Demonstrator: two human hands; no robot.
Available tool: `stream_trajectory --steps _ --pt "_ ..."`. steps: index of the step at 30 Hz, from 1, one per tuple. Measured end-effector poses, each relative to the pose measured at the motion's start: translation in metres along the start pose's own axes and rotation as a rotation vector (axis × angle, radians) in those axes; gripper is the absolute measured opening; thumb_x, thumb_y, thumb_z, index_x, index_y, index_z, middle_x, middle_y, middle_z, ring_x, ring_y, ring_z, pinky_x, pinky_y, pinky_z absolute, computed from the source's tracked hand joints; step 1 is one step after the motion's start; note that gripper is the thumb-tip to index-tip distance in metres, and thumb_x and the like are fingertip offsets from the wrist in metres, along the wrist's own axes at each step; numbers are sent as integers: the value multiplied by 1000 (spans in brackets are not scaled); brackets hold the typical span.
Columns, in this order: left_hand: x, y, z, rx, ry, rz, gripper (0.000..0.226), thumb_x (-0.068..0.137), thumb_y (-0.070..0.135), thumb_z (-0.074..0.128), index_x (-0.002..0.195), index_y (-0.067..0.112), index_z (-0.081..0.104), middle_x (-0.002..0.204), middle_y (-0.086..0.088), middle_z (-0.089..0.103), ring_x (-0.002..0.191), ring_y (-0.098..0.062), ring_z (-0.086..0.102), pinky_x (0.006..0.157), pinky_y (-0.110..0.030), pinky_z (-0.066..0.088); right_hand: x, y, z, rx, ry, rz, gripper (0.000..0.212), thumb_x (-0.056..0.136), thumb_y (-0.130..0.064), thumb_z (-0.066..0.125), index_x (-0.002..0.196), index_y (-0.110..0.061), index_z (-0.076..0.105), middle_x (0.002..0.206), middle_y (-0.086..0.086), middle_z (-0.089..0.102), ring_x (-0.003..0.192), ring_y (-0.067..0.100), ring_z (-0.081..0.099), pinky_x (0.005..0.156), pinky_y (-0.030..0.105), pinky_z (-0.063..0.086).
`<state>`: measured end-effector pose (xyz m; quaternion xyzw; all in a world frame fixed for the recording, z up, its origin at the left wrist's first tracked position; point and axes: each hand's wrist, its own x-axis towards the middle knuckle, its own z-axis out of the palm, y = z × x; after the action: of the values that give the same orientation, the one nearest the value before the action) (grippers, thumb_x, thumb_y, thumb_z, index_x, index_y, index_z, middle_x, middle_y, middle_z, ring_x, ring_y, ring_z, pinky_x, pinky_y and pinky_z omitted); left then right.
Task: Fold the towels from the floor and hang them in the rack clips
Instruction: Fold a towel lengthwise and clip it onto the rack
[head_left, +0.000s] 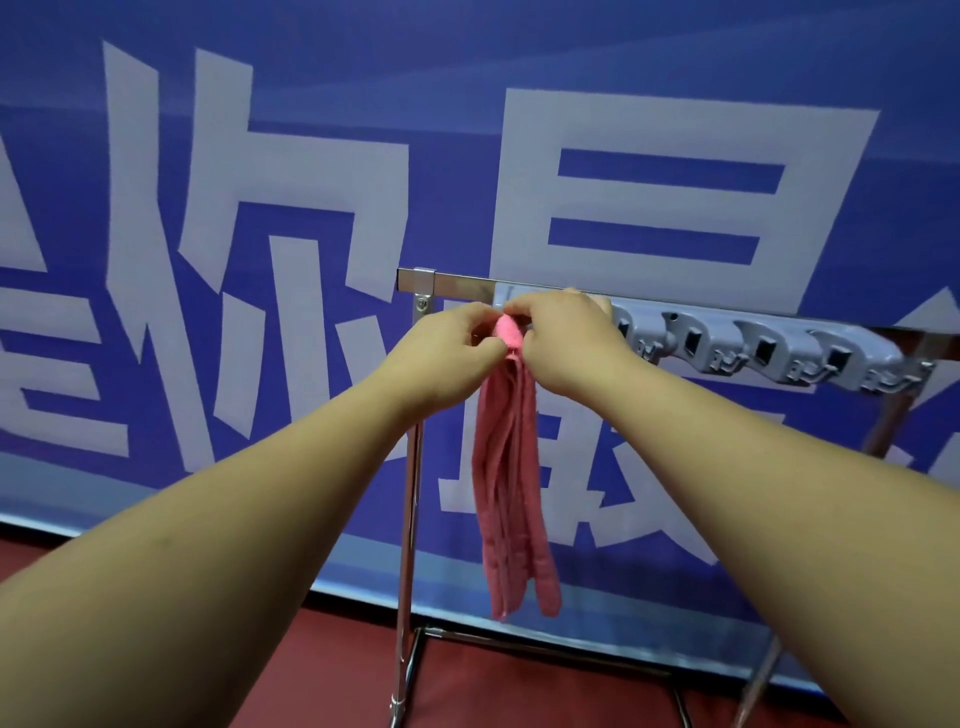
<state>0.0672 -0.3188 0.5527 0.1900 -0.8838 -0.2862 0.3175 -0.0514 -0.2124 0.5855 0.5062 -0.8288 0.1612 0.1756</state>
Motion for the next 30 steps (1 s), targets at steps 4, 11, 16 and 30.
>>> stream_trajectory --steps 4,11,16,30 --pt "-4 8 -1 93 -29 -32 26 104 30 45 112 36 70 103 9 74 94 -16 67 78 -34 53 -9 -7 -6 45 -111 23 27 102 -21 50 122 -29 68 119 -2 71 119 29 61 106 47 43" --pt "-19 16 -5 205 -184 -96 48 110 36 33 151 25 55 150 -7 62 133 -27 59 105 -40 48 -34 -2 -28 136 -136 124 30 99 -7 46 122 -20 60 111 2 64 103 30 58 87 36 43" --pt "-38 38 -19 329 -179 -179 66 113 46 35 169 12 23 171 -13 35 154 -32 39 121 -42 34 -59 14 -51 65 -189 200 43 100 -24 53 143 -23 51 140 9 62 124 34 57 101 46 50" --pt "-104 161 -27 494 -228 -2 79 102 74 34 167 29 27 169 -9 32 155 -33 29 124 -60 31 -189 21 -182 -132 -230 301 55 101 -58 55 147 -27 48 134 6 60 130 28 49 106 46 40"
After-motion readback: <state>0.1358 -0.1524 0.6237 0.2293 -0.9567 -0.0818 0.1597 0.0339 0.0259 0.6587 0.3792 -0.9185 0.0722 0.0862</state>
